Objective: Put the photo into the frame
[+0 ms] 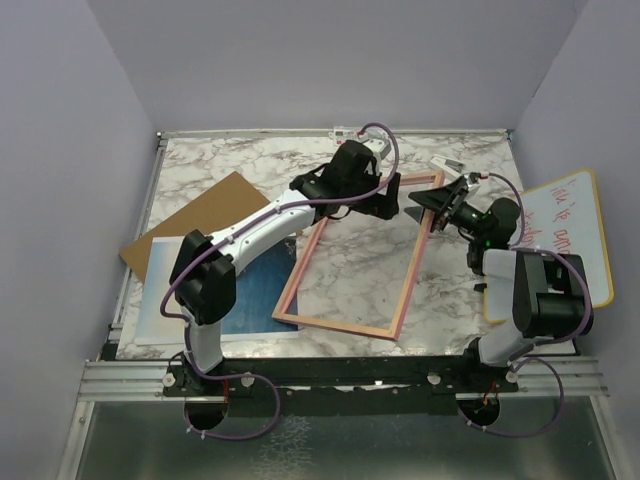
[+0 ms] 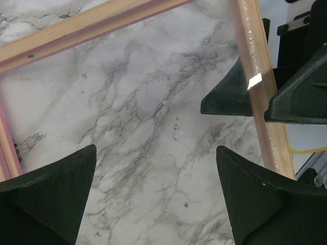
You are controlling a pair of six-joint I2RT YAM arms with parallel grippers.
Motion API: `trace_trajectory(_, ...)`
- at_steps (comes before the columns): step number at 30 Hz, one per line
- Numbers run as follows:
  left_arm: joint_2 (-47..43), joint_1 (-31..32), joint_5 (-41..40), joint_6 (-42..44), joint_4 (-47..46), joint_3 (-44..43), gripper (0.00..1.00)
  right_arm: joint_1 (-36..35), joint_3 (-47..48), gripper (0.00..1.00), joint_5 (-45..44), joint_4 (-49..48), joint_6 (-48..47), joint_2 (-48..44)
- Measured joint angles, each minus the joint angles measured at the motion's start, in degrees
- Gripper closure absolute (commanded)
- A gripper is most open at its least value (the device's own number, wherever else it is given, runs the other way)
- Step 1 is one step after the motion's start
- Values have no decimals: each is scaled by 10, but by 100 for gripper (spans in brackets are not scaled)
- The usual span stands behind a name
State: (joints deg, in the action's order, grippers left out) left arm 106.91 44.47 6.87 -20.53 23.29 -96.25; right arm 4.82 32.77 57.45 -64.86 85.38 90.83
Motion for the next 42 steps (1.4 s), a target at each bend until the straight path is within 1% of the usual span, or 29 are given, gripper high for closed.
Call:
trace_trajectory(7,0,30,-4,-14,-1,-18,1,0,-23,20,-32,-35,66,-9)
trace_trajectory(15,0,56,-30,-34,-2,-37,1,0,-41,19,-60,-60,123,-9)
trace_trajectory(19,0,76,-59,-35,-3,-37,1,0,-46,20,-72,-62,144,-9)
trace_trajectory(26,10,119,-139,-25,16,-52,1,0,-47,21,-80,-56,159,-11)
trace_trajectory(30,27,135,-185,-19,41,-72,12,0,-47,22,-82,-51,161,-15)
trace_trajectory(34,48,148,-227,-11,69,-95,26,0,-47,23,-84,-38,157,-19)
trace_trajectory(37,64,160,-257,-9,88,-119,32,0,-47,23,-86,-26,155,-20)
trace_trajectory(39,71,169,-274,-6,99,-133,31,0,-47,23,-86,-24,155,-20)
trace_trajectory(41,81,176,-291,-1,111,-148,23,0,-47,24,-86,-19,153,-20)
trace_trajectory(42,85,179,-297,1,117,-155,21,0,-47,24,-86,-17,152,-20)
